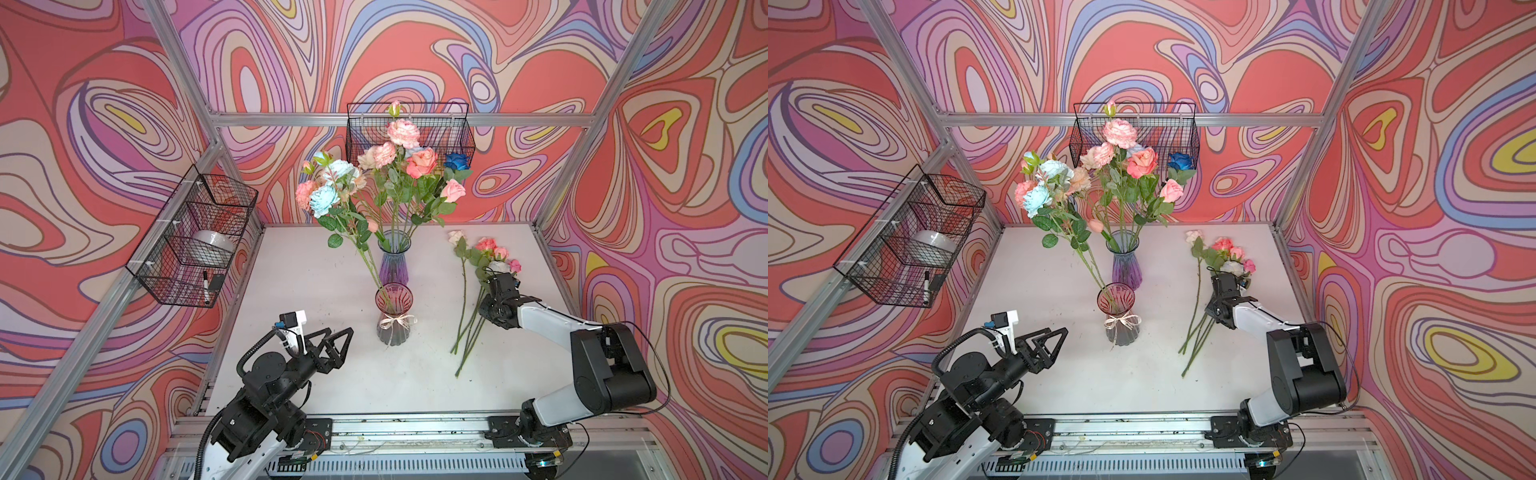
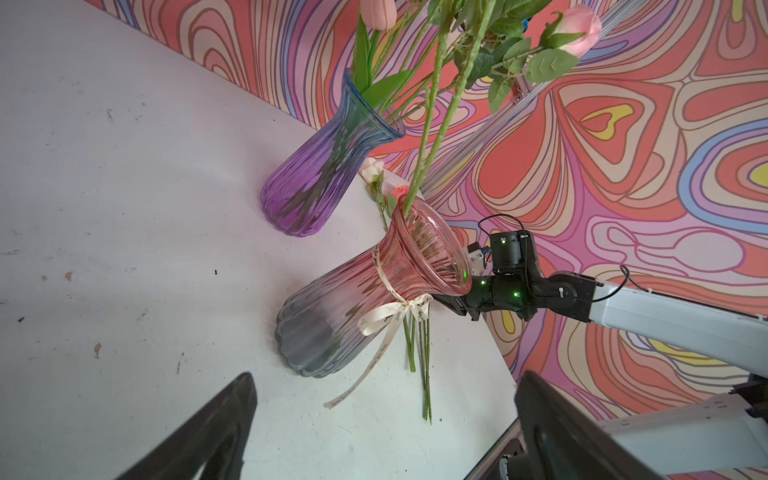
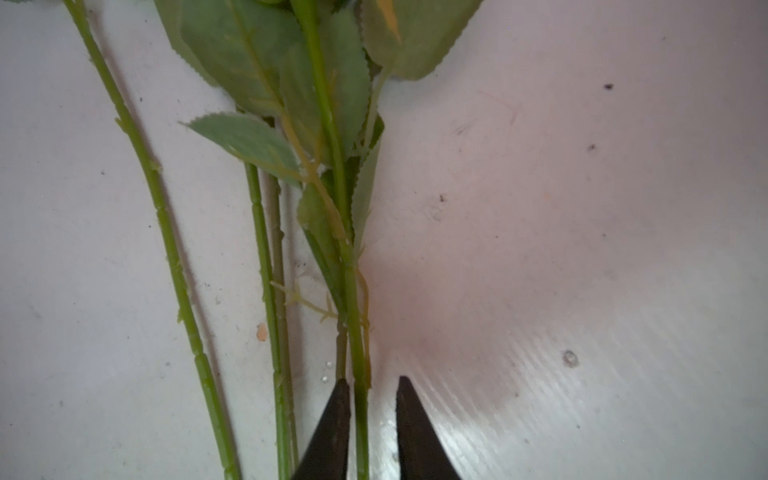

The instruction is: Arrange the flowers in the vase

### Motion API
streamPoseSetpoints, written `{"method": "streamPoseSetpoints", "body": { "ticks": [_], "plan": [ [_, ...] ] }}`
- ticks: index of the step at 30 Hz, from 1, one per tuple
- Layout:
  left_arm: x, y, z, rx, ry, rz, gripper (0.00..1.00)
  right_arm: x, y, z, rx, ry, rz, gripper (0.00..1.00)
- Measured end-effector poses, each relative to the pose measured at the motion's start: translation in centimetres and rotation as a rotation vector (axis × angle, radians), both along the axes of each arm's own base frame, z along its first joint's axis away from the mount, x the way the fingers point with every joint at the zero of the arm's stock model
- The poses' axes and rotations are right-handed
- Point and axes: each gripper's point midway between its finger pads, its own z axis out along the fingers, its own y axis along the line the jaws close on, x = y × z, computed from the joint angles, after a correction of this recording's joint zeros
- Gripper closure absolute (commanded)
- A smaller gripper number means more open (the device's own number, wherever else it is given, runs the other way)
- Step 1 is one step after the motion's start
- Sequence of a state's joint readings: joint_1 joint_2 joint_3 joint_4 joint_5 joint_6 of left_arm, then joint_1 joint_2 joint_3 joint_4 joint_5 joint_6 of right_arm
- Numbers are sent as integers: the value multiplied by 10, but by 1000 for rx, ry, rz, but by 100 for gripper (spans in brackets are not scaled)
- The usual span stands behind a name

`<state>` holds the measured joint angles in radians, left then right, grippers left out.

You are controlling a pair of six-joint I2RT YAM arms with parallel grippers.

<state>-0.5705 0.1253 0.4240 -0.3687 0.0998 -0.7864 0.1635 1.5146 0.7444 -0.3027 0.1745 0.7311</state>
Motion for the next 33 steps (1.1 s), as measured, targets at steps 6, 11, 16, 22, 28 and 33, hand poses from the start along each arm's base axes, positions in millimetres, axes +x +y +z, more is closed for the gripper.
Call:
{"method": "streamPoseSetpoints", "body": {
  "ticks": [6,11,16,22,28,33],
  "plan": [
    [0,0,0,1,1,0,1,4,0,0,3,-18,0,85],
    [0,0,0,1,1,0,1,6,1,-3,5,-24,4,86],
    [0,0,-1,2,2,0,1,8,2,-3,9,-29,8,93],
    [1,0,-2,4,6,0,1,8,2,-1,8,-35,10,100],
    [1,0,-2,4,7,0,1,4,2,34,12,-111,24,100],
    [1,0,-1,5,7,0,1,-6,1,68,10,-174,45,100]
  ]
}}
